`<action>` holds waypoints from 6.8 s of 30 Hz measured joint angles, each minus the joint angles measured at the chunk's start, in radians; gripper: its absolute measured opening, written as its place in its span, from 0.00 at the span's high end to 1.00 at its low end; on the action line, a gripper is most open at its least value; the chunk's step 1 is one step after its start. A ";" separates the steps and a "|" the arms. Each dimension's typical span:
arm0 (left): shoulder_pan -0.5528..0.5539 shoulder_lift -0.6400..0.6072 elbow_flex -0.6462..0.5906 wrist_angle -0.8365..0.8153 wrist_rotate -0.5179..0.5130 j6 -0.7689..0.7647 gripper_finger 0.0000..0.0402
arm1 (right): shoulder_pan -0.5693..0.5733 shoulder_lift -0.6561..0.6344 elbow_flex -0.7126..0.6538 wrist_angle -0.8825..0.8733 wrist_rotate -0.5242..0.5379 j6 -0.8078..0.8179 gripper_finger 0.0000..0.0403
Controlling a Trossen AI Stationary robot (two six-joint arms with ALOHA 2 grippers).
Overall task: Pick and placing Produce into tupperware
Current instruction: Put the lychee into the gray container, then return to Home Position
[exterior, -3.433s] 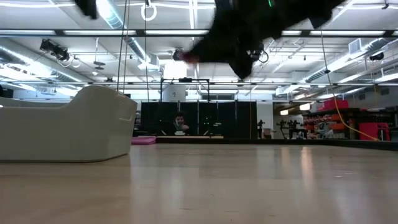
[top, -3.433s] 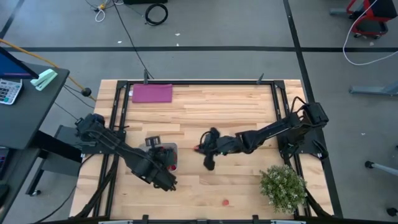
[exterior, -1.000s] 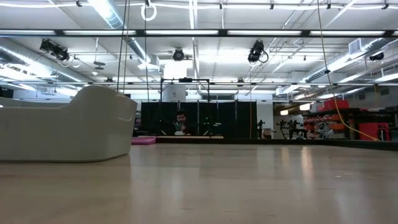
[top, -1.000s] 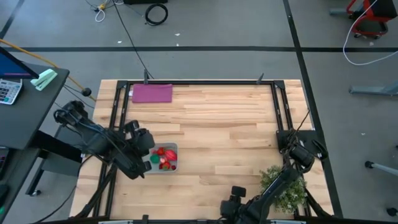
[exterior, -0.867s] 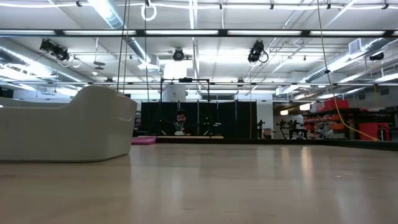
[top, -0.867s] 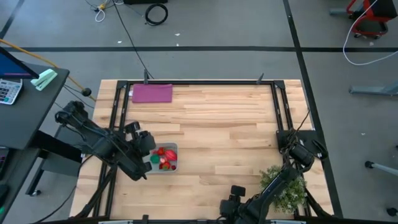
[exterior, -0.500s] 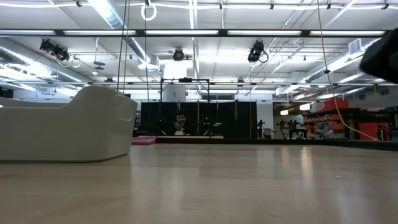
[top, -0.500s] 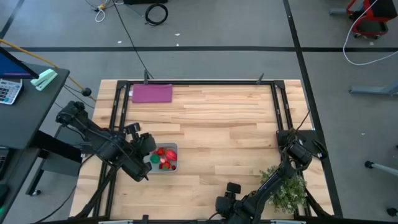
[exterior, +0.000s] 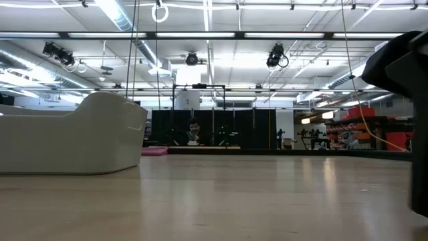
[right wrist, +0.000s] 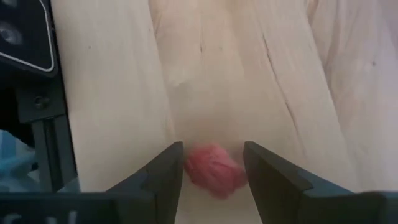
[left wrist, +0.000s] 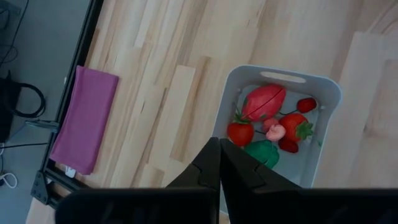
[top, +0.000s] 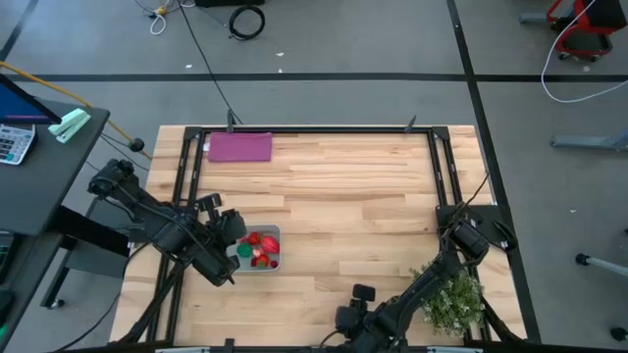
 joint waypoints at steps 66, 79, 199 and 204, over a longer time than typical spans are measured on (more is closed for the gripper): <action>0.001 -0.032 0.001 0.001 -0.021 0.107 0.96 | -0.557 -0.218 0.138 0.246 -0.292 -0.779 0.56; 0.063 -0.478 -0.005 0.001 -0.101 -0.162 0.95 | -0.252 -0.774 -0.106 -0.095 0.117 -0.552 0.56; 0.455 -0.963 -1.538 1.727 0.431 0.419 0.92 | -0.445 -1.428 -1.554 1.126 -0.185 -0.463 0.56; 0.455 -1.046 -1.538 1.727 0.430 0.419 0.91 | -0.445 -1.592 -1.570 1.109 -0.185 -0.464 0.56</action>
